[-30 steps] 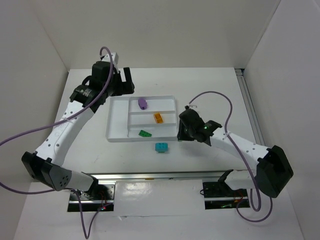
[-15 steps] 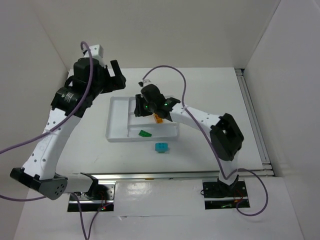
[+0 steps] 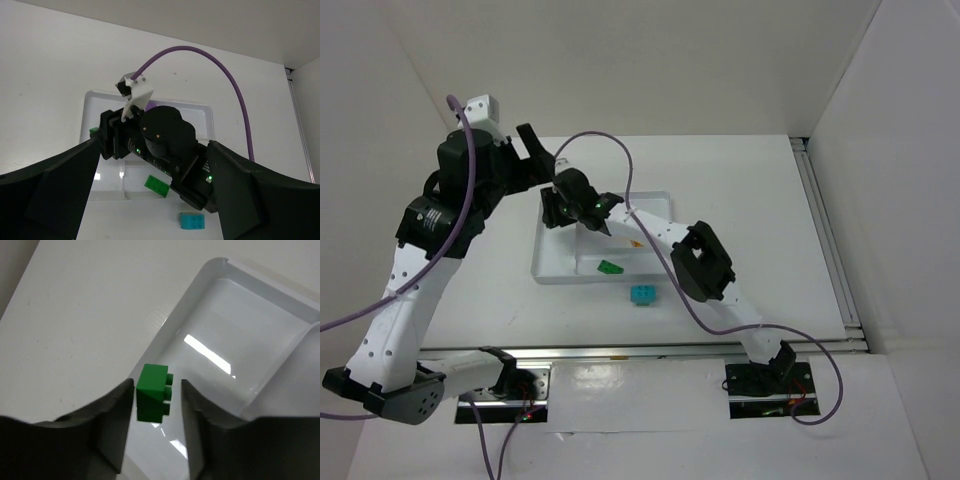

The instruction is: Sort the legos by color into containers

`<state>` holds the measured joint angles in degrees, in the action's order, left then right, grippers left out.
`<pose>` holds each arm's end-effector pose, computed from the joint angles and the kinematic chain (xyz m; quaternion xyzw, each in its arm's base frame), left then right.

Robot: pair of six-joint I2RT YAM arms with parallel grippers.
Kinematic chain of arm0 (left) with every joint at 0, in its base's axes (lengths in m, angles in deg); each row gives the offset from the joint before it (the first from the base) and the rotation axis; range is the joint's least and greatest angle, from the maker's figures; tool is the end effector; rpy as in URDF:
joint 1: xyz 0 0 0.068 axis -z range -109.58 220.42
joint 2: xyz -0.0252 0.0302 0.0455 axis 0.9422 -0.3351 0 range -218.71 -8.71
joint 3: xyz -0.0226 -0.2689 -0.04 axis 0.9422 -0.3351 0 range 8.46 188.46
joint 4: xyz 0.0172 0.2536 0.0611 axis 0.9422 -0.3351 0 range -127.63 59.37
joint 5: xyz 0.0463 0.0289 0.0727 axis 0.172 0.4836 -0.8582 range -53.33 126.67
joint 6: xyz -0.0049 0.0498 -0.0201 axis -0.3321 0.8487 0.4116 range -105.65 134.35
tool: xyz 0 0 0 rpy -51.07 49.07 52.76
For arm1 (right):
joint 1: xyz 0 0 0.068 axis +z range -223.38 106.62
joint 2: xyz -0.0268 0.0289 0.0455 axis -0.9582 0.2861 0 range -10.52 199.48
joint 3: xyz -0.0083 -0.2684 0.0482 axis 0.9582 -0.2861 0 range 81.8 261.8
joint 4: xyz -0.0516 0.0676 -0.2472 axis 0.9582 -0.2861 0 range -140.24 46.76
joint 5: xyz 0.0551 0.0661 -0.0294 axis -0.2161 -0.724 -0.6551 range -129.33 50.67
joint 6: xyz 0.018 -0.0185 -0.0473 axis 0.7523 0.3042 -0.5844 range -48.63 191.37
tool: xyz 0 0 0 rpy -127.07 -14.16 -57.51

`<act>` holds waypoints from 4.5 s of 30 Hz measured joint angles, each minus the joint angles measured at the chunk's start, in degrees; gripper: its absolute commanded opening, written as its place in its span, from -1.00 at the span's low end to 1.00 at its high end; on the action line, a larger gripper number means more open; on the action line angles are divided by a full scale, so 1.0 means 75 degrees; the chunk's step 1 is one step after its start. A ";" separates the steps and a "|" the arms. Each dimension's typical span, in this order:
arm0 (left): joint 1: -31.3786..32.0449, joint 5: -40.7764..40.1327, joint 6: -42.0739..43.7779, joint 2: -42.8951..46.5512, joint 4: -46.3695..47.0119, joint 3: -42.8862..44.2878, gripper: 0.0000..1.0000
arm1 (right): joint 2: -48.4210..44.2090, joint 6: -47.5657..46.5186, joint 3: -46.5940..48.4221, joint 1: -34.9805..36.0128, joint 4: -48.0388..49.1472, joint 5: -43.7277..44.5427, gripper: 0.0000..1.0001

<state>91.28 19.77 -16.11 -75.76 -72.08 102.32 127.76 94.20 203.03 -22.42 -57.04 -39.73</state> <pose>0.2029 -0.0663 0.4933 -0.1550 0.7726 -0.1570 0.5954 0.3544 0.4374 0.2185 -0.2131 0.8432 0.2987 0.3930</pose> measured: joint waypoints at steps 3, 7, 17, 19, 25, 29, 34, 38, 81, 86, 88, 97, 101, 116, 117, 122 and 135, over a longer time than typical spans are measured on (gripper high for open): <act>0.0000 -0.0012 0.0000 0.0017 0.0003 -0.0181 1.00 | 0.0498 -0.0114 0.0679 0.0000 -0.0114 0.0073 0.45; 0.0000 -0.0052 0.0000 0.0143 -0.0009 -0.0475 1.00 | 0.0522 -0.0236 0.0909 0.0000 -0.0291 0.0201 0.43; 0.0000 0.0009 0.0122 0.0093 0.0099 -0.0490 1.00 | -0.3311 -0.0399 -0.4243 0.0111 0.0073 0.1285 0.32; -0.0017 0.0096 0.0221 -0.0184 0.0087 -0.0414 1.00 | -0.4363 -0.0321 -0.5138 0.0216 0.0000 0.1679 0.51; -0.0064 0.0609 0.0268 -0.1003 0.0090 -0.0501 1.00 | -0.6991 -0.0169 -0.7085 0.0603 -0.0635 0.2393 0.73; -0.0064 0.0842 0.0286 -0.1055 0.0105 -0.0530 1.00 | -0.8151 -0.0603 -0.8151 0.0851 -0.1026 0.2203 0.67; -0.0064 0.0994 0.0297 -0.1064 0.0163 -0.0530 1.00 | -0.8644 -0.1224 -0.8615 0.0886 -0.1574 0.1912 0.67; -0.0064 0.1090 0.0297 -0.1064 0.0192 -0.0554 1.00 | -0.8478 -0.1705 -0.8617 0.0979 -0.1655 0.1778 0.67; -0.0067 0.1107 0.0449 -0.1201 0.0271 -0.0568 1.00 | -0.6309 -0.3121 -0.8740 0.1387 -0.0807 0.1856 0.48; -0.0064 0.1107 0.0449 -0.1201 0.0271 -0.0568 1.00 | -0.6199 -0.3159 -0.8781 0.1387 -0.0784 0.1801 0.46; -0.0067 0.1107 0.0449 -0.1201 0.0274 -0.0568 1.00 | -0.6199 -0.3171 -0.8865 0.1387 -0.0775 0.1798 0.39; -0.0064 0.1107 0.0449 -0.1201 0.0283 -0.0592 1.00 | -0.6309 -0.3048 -0.9020 0.1399 -0.0801 0.1888 0.05; -0.0067 0.1131 0.0446 -0.1201 0.0312 -0.0702 1.00 | -0.6522 -0.2920 -0.9017 0.1463 -0.0825 0.2043 -0.30; -0.0067 0.1556 0.0635 -0.1244 0.0437 -0.0933 1.00 | -0.7484 -0.2165 -0.9014 0.1445 -0.0924 0.2084 -0.39; -0.0073 0.1754 0.0685 -0.1244 0.0487 -0.0968 0.91 | -0.7749 -0.2060 -0.9014 0.1352 -0.0973 0.1996 -0.41; -0.0239 0.4135 0.1046 -0.1055 0.1515 -0.1836 0.91 | -0.9716 -0.1568 -0.8996 -0.0396 -0.0691 0.0664 -0.41; -0.0592 1.0876 -0.1236 -0.0740 0.7446 -0.4651 0.94 | -1.0649 0.0143 -0.8775 -0.4677 0.0358 -0.4931 -0.44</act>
<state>86.85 101.34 -25.38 -81.31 -16.23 67.44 47.90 95.28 137.22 -57.50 -54.36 -76.72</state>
